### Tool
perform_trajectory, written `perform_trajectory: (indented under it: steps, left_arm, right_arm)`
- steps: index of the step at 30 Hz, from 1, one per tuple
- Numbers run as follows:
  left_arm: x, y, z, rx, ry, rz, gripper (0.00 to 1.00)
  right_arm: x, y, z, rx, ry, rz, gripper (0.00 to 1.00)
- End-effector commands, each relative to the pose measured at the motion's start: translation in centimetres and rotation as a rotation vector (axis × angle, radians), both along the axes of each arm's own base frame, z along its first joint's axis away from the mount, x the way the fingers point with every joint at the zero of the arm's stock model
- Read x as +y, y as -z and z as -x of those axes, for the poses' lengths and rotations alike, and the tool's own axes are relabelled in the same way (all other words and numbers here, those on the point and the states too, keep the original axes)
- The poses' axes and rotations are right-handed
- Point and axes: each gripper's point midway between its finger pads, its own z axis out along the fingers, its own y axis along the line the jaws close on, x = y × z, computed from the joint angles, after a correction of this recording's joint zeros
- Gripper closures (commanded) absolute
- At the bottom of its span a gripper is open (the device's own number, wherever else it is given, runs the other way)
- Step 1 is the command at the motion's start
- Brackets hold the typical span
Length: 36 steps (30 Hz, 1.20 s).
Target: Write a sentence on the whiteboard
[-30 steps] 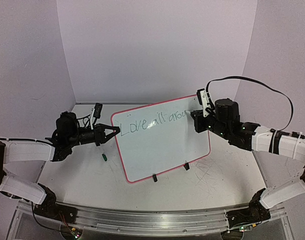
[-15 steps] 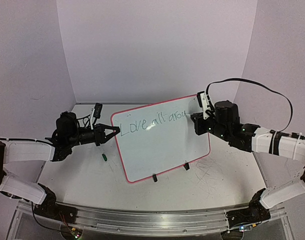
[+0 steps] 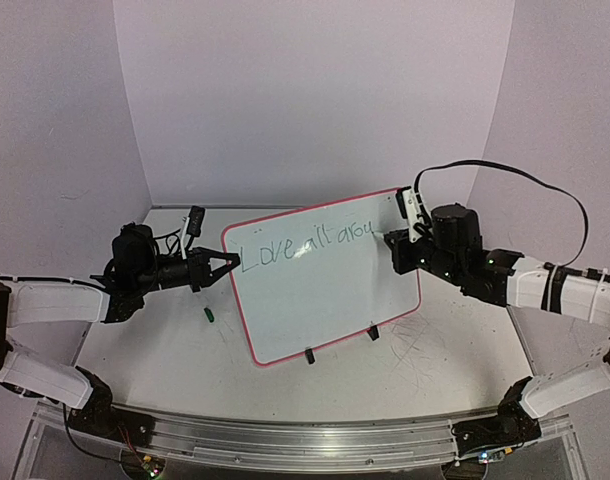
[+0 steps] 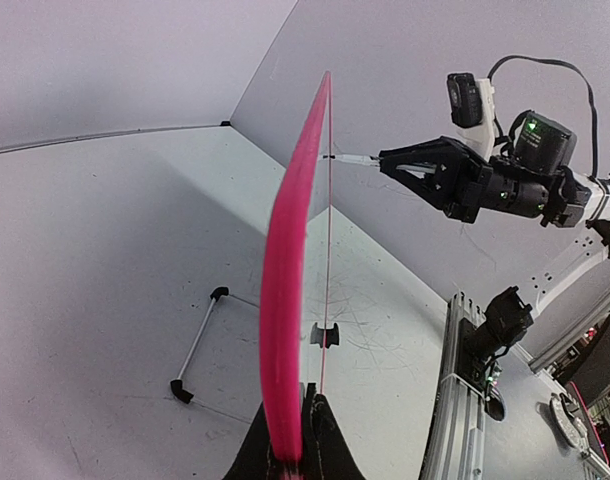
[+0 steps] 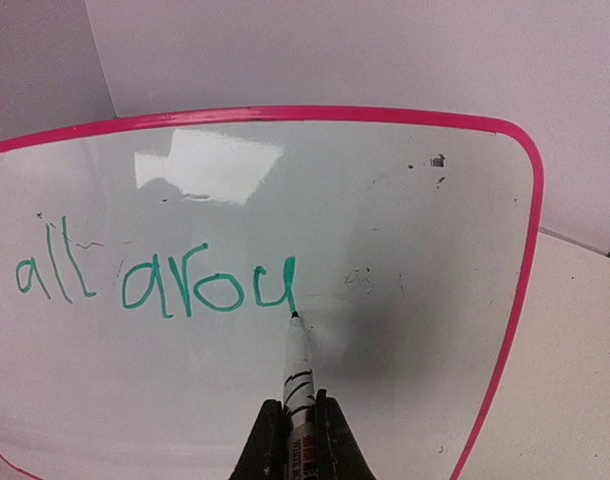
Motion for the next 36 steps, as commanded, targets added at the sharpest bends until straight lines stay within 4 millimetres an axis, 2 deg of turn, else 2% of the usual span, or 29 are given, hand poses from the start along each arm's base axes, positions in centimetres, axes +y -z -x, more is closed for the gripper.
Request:
perform_trajectory:
  steps: [1, 3, 13, 21, 36]
  left_arm:
    - [0.5, 2.3, -0.3, 0.002, -0.026, -0.09, 1.0]
    - [0.6, 2.2, -0.3, 0.002, -0.026, -0.088, 1.0]
    - [0.6, 2.1, -0.2, -0.003, -0.026, -0.087, 1.0]
    - [0.6, 2.2, -0.3, -0.001, -0.024, -0.09, 1.0]
    - [0.6, 2.3, -0.2, -0.002, -0.026, -0.09, 1.0]
  right_arm:
    - [-0.5, -4.2, 0.6, -0.082, 0.003, -0.092, 1.0]
    - [-0.5, -4.9, 0.5, -0.094, 0.002, -0.105, 1.0]
    - [0.3, -4.4, -1.1, -0.097, 0.014, -0.078, 1.0]
    - [0.2, -5.0, -1.3, -0.113, 0.023, -0.087, 1.0]
    - [0.0, -3.9, -1.9, -0.096, 0.053, -0.064, 1.0]
